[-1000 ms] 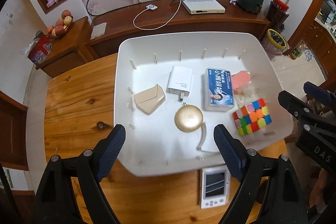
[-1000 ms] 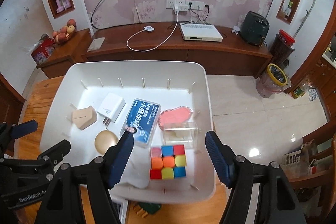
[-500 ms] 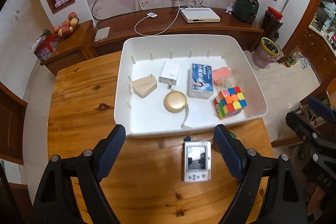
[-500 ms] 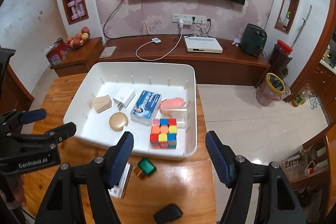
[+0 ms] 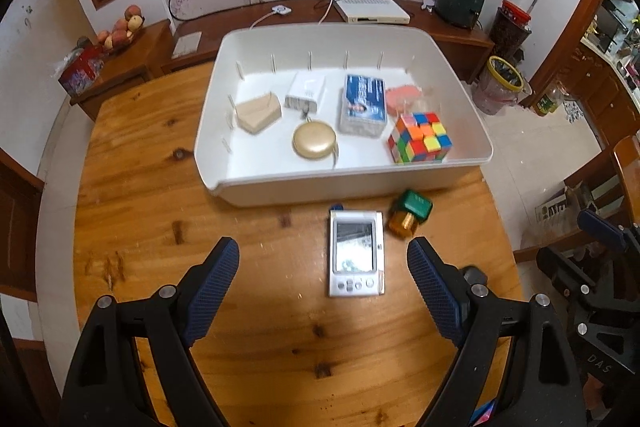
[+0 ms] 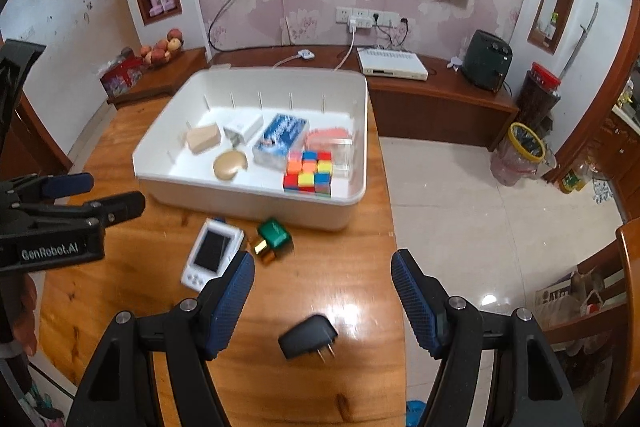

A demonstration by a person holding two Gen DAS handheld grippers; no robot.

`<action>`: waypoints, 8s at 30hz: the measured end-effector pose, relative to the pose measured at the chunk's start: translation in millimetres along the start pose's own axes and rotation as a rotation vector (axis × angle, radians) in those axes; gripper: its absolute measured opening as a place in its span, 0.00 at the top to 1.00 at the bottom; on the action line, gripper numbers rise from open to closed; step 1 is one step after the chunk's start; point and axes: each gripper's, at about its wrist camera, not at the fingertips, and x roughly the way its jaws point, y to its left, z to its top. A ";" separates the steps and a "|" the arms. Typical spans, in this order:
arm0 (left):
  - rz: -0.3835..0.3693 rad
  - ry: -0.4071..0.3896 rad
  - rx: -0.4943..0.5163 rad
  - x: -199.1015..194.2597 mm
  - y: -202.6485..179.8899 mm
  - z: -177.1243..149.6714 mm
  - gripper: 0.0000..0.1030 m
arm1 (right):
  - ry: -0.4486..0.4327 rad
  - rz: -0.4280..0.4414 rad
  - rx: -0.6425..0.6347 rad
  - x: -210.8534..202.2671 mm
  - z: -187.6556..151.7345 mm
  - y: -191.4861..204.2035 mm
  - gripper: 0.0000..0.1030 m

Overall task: Organize rigid objects
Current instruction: 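Withdraw both tools back over the remaining table items, then grasp the white handheld screen device with the left tool while the right tool grasps the black plug adapter, then lift the screen device and plug adapter and carry both over the white bin, then open both tools to drop the screen device and plug adapter into the bin, then withdraw both tools from the bin back over the table, then grasp the green-and-gold cube object with the right tool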

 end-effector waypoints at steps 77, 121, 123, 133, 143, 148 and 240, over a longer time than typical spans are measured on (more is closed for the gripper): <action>-0.076 0.266 -0.035 103.2 -10.2 -75.1 0.41 | 0.297 0.099 -0.205 94.2 -100.5 36.3 0.39; -0.128 -0.090 0.023 -23.0 64.5 173.4 0.41 | -0.177 -0.048 -0.062 -42.1 218.2 47.4 0.39; -0.134 -0.067 0.025 -5.5 67.5 178.6 0.41 | -0.154 -0.053 -0.047 -23.6 229.7 49.6 0.39; -0.132 0.105 0.012 104.9 68.8 183.5 0.41 | 0.121 -0.060 0.021 120.5 225.0 60.0 0.39; -0.053 0.235 0.059 164.3 60.2 156.6 0.41 | 0.342 -0.045 0.012 206.7 172.1 62.5 0.38; -0.019 0.197 0.092 153.6 56.6 157.2 0.21 | 0.345 -0.061 -0.009 211.1 165.5 62.8 0.37; -0.097 0.088 -0.215 50.7 81.6 -49.7 0.07 | 0.095 0.051 -0.246 156.5 4.7 70.4 0.36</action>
